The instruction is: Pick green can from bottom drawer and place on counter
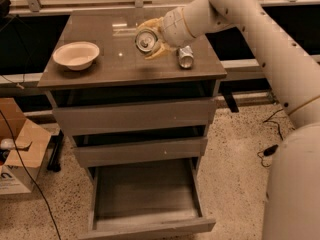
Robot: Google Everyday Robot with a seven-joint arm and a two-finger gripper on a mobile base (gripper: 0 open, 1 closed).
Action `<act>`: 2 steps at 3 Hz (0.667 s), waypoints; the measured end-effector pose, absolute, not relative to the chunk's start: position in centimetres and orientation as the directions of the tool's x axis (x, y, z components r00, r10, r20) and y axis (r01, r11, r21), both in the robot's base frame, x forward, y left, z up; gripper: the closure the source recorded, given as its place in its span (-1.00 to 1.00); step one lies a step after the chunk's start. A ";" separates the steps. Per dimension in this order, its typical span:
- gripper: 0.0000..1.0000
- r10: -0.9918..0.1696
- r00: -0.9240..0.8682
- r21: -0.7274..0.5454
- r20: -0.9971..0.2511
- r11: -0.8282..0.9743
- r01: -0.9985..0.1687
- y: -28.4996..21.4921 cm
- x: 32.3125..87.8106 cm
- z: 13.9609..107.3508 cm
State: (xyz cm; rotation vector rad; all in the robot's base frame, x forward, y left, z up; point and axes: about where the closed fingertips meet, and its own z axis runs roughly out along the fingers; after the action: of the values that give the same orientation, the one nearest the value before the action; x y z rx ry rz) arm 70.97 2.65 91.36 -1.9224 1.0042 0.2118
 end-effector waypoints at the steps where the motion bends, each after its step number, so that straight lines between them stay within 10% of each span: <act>1: 0.67 -0.589 0.615 -0.624 -0.525 -0.225 -0.748 2.8 73.3 89.4; 2: 0.21 -0.614 0.587 -0.612 -0.528 -0.204 -0.764 2.9 75.6 87.4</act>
Offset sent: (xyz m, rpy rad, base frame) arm 0.0766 -0.0043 -0.0572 -0.0342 0.0571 -0.1216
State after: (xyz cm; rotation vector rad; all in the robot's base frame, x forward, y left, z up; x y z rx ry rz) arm 75.60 2.87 87.37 -1.9105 1.1070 0.2080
